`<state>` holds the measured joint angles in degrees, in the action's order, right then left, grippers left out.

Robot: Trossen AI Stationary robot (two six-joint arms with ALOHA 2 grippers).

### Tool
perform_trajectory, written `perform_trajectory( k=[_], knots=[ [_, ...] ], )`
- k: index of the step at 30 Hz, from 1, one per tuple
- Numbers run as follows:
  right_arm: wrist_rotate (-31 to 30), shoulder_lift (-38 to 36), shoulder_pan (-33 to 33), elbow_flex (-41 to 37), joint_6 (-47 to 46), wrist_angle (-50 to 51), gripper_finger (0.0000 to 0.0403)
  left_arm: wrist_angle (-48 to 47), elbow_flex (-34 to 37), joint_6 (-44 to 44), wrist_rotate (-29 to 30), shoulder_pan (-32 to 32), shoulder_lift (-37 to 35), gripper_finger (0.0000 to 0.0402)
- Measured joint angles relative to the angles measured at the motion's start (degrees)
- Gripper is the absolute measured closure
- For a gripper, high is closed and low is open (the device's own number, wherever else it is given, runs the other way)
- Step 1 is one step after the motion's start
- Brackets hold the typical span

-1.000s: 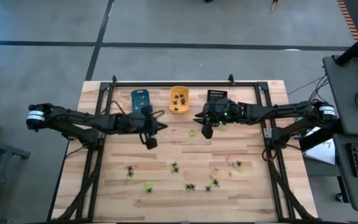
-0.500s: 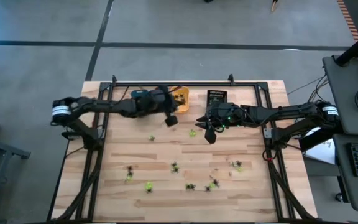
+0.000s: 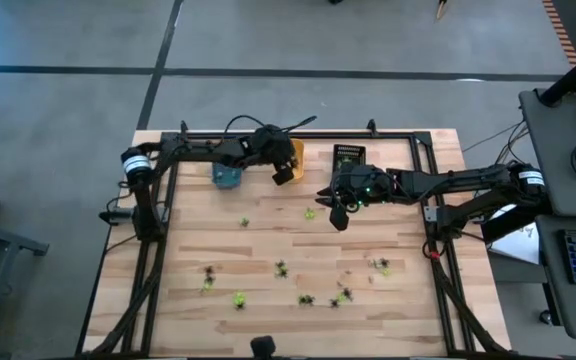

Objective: Sort Halloween decoration
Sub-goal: Put the black spider toy into the orange bin, then put the white skull toy into the blue bin

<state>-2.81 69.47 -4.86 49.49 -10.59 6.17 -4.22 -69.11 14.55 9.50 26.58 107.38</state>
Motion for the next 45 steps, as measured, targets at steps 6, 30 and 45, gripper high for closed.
perform_trajectory(
  k=[6,30,45],
  knots=[
    [-0.19,0.0,0.0,-0.21,-1.05,0.02,0.0312,0.34,-1.7,0.03,0.22,0.34,1.22,0.037],
    [-2.17,0.61,-0.02,-0.87,-12.9,4.73,0.0312,-3.17,4.64,-5.17,-2.54,-3.42,-9.18,0.029],
    [-1.74,12.9,-0.44,5.13,-23.2,18.14,0.032,10.9,20.34,-9.93,-2.76,-12.15,-28.19,0.0295]
  ],
)
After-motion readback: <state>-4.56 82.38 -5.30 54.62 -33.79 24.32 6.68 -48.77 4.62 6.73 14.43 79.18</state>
